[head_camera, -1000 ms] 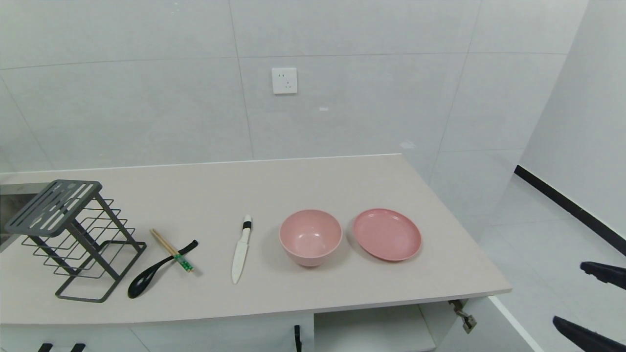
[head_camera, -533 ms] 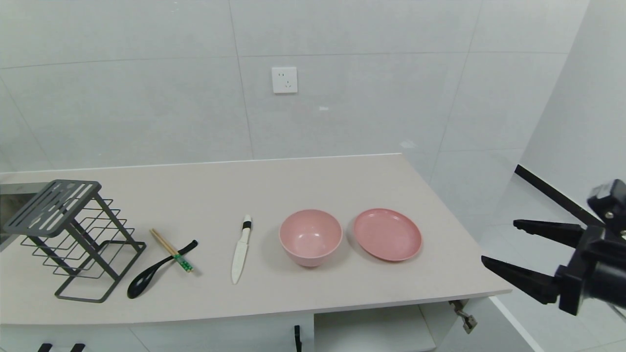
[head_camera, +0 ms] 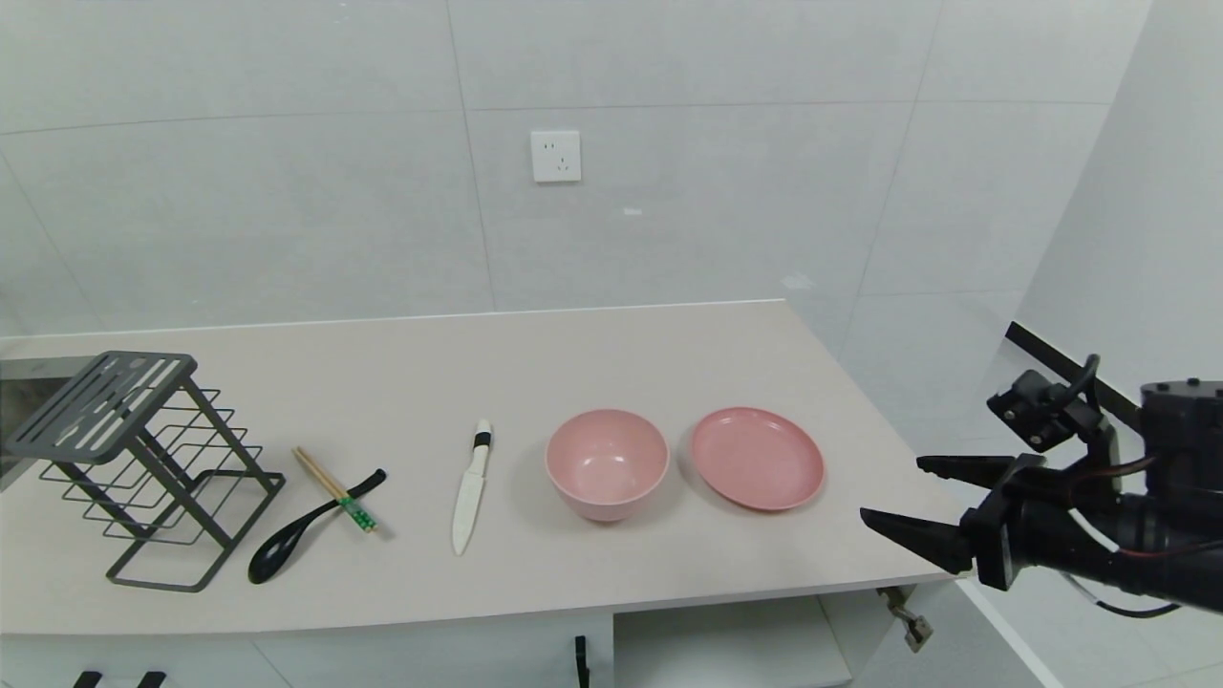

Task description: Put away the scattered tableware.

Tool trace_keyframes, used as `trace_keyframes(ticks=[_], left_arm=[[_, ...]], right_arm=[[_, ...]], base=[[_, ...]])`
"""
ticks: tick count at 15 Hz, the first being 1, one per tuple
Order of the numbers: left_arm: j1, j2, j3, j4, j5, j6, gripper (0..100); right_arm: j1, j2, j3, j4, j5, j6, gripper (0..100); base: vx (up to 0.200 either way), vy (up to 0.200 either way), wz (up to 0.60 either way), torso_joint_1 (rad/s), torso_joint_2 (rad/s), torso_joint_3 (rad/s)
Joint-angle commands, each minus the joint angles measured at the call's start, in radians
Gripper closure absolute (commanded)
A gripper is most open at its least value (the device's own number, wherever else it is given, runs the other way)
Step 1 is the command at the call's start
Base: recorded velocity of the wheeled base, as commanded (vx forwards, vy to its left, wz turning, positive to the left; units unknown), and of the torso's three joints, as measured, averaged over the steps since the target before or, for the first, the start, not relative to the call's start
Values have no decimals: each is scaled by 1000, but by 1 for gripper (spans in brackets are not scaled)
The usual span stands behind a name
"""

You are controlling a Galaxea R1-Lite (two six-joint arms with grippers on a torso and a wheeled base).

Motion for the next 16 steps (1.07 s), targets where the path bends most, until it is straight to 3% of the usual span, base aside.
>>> trace_keyframes(ticks=[1,3,6,10,16], left_arm=[[0,1,0,0,0,-2,0],[0,1,0,0,0,-2,0],[0,1,0,0,2,-3,0],[-1,1,0,0,2,-3,0],[0,1,0,0,2,-3,0]], right_arm=[[44,61,-36,-3,2,122,0],[64,82,-62,-3,-4,186,0],[72,230,-148,-9,-137,197,0],[59,440,-161,-273,-147,134,0],[38,552,-237,-310,-160,132,0]], base=[[0,0,0,0,0,0],[0,0,0,0,0,0],[0,0,0,0,0,0],[0,0,0,0,0,0],[0,0,0,0,0,0]])
